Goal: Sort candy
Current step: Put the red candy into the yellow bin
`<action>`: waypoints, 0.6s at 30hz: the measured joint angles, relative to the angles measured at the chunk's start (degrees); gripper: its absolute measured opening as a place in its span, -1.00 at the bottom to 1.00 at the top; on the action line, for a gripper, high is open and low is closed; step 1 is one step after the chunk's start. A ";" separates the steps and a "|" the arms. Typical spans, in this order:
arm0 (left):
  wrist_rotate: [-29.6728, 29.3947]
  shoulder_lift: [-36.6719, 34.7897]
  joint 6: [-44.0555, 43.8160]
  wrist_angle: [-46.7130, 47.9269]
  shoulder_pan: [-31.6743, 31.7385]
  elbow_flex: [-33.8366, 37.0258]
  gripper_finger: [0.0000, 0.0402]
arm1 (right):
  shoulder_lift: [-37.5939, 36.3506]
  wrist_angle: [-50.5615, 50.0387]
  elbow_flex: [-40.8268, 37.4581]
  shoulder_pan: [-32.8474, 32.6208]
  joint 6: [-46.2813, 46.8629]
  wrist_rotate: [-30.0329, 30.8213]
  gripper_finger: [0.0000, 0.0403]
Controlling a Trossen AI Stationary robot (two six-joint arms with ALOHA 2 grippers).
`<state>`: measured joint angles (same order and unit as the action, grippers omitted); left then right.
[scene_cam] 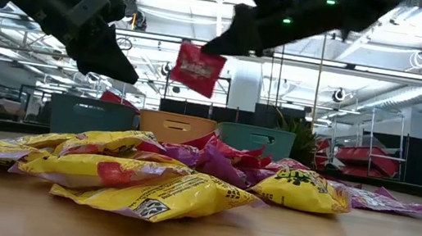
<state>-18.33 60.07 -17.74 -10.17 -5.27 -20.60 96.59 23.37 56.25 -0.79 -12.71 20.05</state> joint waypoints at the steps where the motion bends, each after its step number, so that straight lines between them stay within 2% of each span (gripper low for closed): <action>1: 0.00 0.00 0.00 -0.02 0.02 0.00 -0.53 | 0.61 -1.87 1.98 1.20 -0.02 -0.84 -1.00; 5: 0.04 0.00 -0.02 0.05 0.00 0.00 -0.53 | 3.66 -6.12 8.99 5.85 -0.02 -1.47 -1.00; 10: 0.24 0.02 -0.07 0.20 0.00 0.00 -0.53 | 7.18 -7.26 13.83 11.26 1.75 -10.66 -1.00; 15: 0.24 0.02 -0.09 0.11 0.00 0.00 -0.53 | 8.53 -8.67 14.32 14.79 7.49 -11.26 -0.98; 18: 0.26 0.02 -0.09 0.12 0.00 0.00 -0.53 | 8.36 -9.48 14.32 15.86 10.06 -11.27 -0.90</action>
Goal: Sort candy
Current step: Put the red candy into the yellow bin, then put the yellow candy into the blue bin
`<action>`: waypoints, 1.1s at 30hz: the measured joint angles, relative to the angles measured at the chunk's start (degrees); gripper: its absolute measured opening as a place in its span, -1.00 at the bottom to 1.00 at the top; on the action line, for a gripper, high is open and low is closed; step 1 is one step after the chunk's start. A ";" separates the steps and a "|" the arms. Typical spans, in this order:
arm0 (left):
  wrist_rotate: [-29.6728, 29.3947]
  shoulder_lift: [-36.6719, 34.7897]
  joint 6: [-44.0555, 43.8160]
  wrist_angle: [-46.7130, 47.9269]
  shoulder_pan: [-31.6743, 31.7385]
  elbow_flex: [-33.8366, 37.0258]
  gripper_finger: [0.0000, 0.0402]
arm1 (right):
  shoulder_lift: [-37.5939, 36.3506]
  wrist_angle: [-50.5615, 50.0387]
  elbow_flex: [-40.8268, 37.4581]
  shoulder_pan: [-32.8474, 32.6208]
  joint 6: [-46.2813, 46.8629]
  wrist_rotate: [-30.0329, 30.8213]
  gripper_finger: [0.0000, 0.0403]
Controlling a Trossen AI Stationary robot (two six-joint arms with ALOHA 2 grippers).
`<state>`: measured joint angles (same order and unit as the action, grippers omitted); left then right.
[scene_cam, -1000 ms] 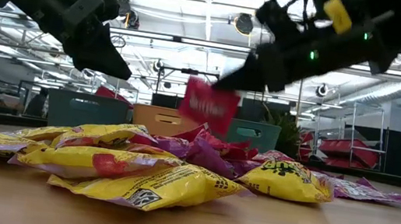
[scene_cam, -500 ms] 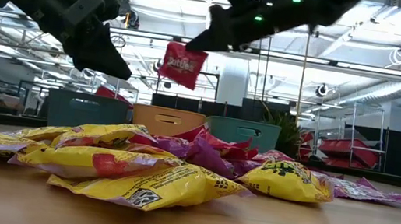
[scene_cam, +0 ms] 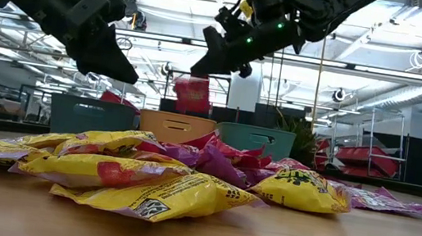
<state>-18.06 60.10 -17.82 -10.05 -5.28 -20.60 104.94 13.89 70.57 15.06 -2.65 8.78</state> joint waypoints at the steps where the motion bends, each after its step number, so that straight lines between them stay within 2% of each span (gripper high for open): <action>1: 0.00 0.00 0.00 -0.03 0.00 0.00 -0.53 | -0.04 -0.12 0.00 0.12 0.30 0.00 -0.86; 13: 0.33 -0.02 0.14 -3.26 0.00 0.00 -0.53 | -1.56 -1.67 0.00 -0.31 -1.68 -0.11 -0.27; 18: 0.17 -0.02 4.55 -3.18 0.07 0.00 -0.53 | -4.61 -6.92 0.00 -0.45 1.91 -0.80 -0.18; 21: 0.54 -0.02 -0.34 -3.29 0.04 0.00 -0.53 | -6.82 -8.53 -1.23 -0.60 2.28 -4.21 -0.18; 27: 1.71 0.00 -1.11 -3.34 0.04 0.00 -0.53 | -15.08 -8.58 -10.55 -2.21 4.74 -5.94 -0.23; 33: 1.92 0.00 -1.33 -4.28 0.00 0.00 -0.53 | -29.18 -6.86 -27.07 -6.09 12.46 -4.61 -0.24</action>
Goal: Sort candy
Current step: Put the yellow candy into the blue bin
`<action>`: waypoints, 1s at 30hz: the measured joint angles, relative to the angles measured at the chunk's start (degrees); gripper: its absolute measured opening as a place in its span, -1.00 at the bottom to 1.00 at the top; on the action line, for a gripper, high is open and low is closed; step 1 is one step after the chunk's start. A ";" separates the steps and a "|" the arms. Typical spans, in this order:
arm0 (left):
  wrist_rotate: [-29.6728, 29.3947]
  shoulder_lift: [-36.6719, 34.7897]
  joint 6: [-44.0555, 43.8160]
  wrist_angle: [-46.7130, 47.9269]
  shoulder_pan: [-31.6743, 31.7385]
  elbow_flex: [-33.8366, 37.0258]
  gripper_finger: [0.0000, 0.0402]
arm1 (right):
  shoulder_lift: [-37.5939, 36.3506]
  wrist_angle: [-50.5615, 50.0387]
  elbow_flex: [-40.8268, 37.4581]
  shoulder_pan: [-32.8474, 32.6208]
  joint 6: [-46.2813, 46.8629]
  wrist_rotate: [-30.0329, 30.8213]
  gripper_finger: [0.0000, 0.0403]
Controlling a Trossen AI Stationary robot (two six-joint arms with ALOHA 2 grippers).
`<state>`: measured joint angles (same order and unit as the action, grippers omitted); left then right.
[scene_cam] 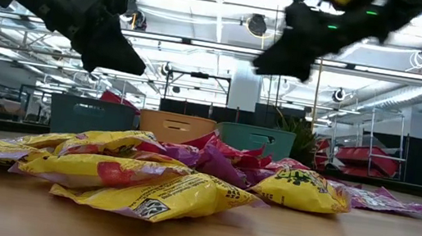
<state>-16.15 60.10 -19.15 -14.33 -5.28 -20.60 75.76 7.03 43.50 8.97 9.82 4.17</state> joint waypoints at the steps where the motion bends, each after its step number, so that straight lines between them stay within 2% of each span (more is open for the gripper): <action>1: 0.61 -0.02 -0.23 -0.02 0.03 0.00 -0.52 | -2.50 1.36 -3.09 -1.04 1.63 1.49 -0.24; 4: 1.96 -0.02 -0.05 0.13 0.06 0.00 -0.45 | -9.85 4.88 -11.95 -4.44 6.66 7.45 -0.24; 7: 1.94 -0.02 0.07 0.22 0.52 0.00 -0.29 | -15.82 7.93 -19.01 -8.09 12.24 12.87 -0.24; 12: 0.23 0.00 1.54 -0.28 1.18 0.00 -0.05 | -20.65 12.77 -26.43 -14.26 17.41 17.34 -0.24; 20: 1.20 0.00 0.41 0.28 1.06 0.00 -0.01 | -19.76 15.53 -28.54 -21.73 18.19 25.59 -0.24; 25: 0.52 0.00 0.45 1.76 -1.92 0.00 -0.01 | -19.46 15.46 -28.54 -22.68 18.06 26.21 -0.24; 30: -11.66 0.14 -0.95 4.00 -9.74 0.00 -0.01 | -19.44 15.22 -28.54 -22.66 18.04 26.14 -0.24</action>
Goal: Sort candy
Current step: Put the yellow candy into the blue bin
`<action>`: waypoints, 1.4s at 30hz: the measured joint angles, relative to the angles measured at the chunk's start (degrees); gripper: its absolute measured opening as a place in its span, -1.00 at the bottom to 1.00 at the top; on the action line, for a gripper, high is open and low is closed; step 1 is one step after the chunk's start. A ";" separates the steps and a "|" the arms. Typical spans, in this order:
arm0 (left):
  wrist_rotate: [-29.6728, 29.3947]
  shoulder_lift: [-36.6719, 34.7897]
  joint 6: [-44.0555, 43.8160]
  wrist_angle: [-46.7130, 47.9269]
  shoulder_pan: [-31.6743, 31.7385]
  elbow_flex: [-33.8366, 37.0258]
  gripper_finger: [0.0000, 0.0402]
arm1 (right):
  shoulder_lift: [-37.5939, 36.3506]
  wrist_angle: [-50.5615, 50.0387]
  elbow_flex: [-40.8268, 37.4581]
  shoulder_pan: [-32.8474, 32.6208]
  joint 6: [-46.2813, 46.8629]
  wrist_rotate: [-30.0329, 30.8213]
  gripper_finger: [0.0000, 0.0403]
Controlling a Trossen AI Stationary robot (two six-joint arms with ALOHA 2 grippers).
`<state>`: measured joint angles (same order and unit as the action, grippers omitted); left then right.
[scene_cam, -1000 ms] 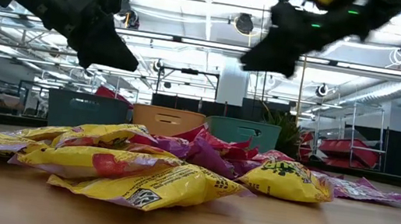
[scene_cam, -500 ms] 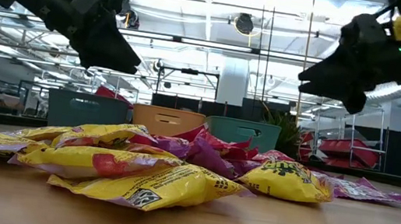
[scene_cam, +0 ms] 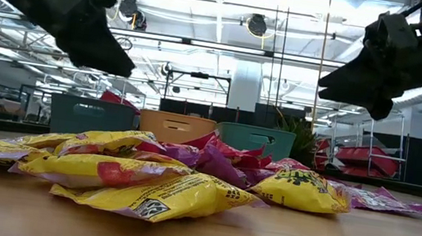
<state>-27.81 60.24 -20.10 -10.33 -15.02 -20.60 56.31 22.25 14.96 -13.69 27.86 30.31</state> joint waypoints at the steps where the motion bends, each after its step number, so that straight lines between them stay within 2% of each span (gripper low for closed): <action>1: -2.27 0.09 -1.48 0.25 -1.67 -0.07 -0.01 | 0.00 -0.08 0.00 0.00 0.00 -0.01 -0.24; 6: -9.31 2.55 -8.24 1.25 -9.31 -1.62 -0.02 | 0.00 -0.17 0.00 0.01 0.01 -0.28 -0.24; 10: -13.87 7.19 -13.12 6.78 -14.04 -5.79 -0.04 | 0.04 -0.46 0.00 -0.02 0.00 -0.46 -0.24; 17: -14.67 18.39 -15.64 14.43 -19.31 -16.70 -0.04 | 0.07 -2.48 0.00 -2.03 1.11 -0.60 -0.24; 20: -14.20 22.41 -16.27 16.77 -21.04 -20.42 -0.04 | 0.09 -2.92 0.00 -3.51 3.12 -0.56 -0.24; 24: -12.87 25.93 -21.26 21.53 -23.14 -23.47 -0.04 | 1.36 -2.93 0.02 -7.02 6.77 0.14 -0.24; 30: -6.06 28.98 -29.00 23.98 -24.14 -23.65 -0.04 | 4.35 -2.88 0.02 -12.77 10.87 7.00 -0.24; 34: -1.93 31.00 -30.72 23.92 -24.14 -23.65 -0.04 | 5.56 -2.70 0.02 -14.47 13.47 7.35 -0.24; 38: -0.17 33.60 -35.03 24.06 -24.14 -23.65 -0.04 | 5.97 -2.77 0.02 -15.50 15.08 7.38 -0.24; 42: 0.44 37.13 -35.07 24.50 -24.13 -23.65 -0.04 | 5.97 -2.32 0.02 -16.38 15.00 7.40 -0.24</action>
<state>-27.37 97.37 -55.18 14.17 -39.15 -44.25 62.28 19.93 14.98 -30.08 42.86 37.72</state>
